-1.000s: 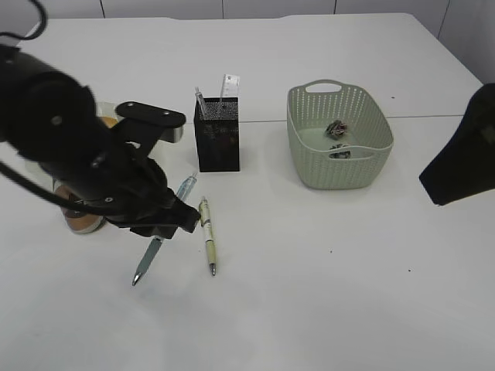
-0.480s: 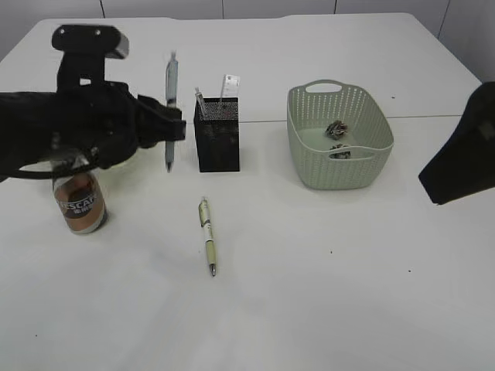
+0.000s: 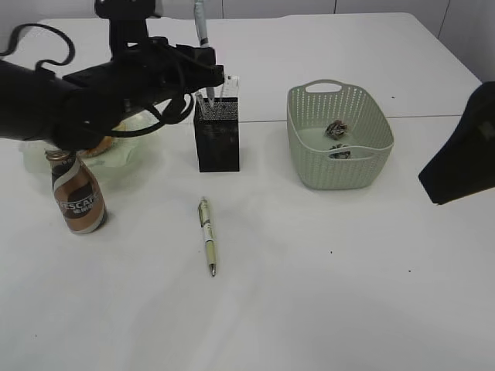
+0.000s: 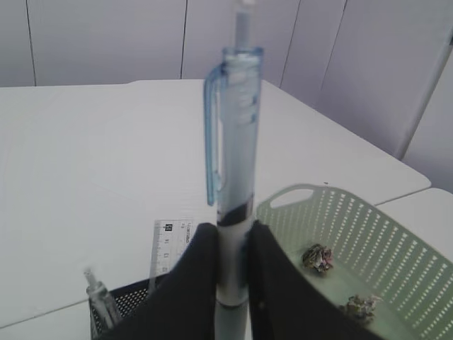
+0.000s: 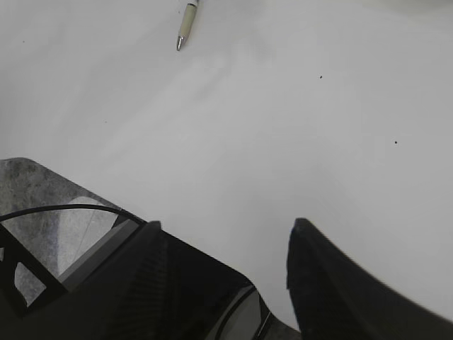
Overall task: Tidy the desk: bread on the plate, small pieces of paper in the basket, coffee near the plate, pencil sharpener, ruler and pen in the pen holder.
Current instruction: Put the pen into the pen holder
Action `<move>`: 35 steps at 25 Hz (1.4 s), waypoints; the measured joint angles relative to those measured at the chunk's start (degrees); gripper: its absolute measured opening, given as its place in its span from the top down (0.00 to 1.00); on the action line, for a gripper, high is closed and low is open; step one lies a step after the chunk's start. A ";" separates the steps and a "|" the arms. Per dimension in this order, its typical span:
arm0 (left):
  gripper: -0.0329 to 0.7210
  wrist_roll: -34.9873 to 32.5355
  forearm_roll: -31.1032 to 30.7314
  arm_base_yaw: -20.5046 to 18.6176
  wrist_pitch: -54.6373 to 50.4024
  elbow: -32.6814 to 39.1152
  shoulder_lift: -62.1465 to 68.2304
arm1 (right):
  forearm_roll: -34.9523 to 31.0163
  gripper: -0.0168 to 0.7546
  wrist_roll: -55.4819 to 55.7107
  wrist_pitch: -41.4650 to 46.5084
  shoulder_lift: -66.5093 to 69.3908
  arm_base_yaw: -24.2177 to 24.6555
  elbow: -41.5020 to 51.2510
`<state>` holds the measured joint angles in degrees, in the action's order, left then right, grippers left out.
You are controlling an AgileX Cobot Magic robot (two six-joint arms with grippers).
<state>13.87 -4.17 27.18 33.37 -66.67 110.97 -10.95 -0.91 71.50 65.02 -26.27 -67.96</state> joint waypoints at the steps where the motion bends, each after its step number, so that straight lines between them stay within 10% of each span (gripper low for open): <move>1: 0.87 0.00 0.00 0.00 0.14 -1.63 1.94 | 0.00 0.45 0.00 0.00 0.00 0.00 0.00; 14: 0.87 0.00 0.00 -1.60 -0.97 -19.70 17.70 | 3.34 0.45 0.00 0.00 0.00 0.00 0.00; 26: 0.85 0.00 -0.20 -1.74 -3.76 -20.54 20.25 | 3.56 0.46 0.00 -1.05 0.00 0.00 0.00; 35: 0.63 0.00 -0.20 -1.74 -8.32 -20.54 20.28 | 3.66 0.45 1.72 -1.21 0.00 0.00 0.00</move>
<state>13.87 -4.37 25.44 25.05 -87.21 131.26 -7.29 0.81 70.29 65.02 -26.27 -67.96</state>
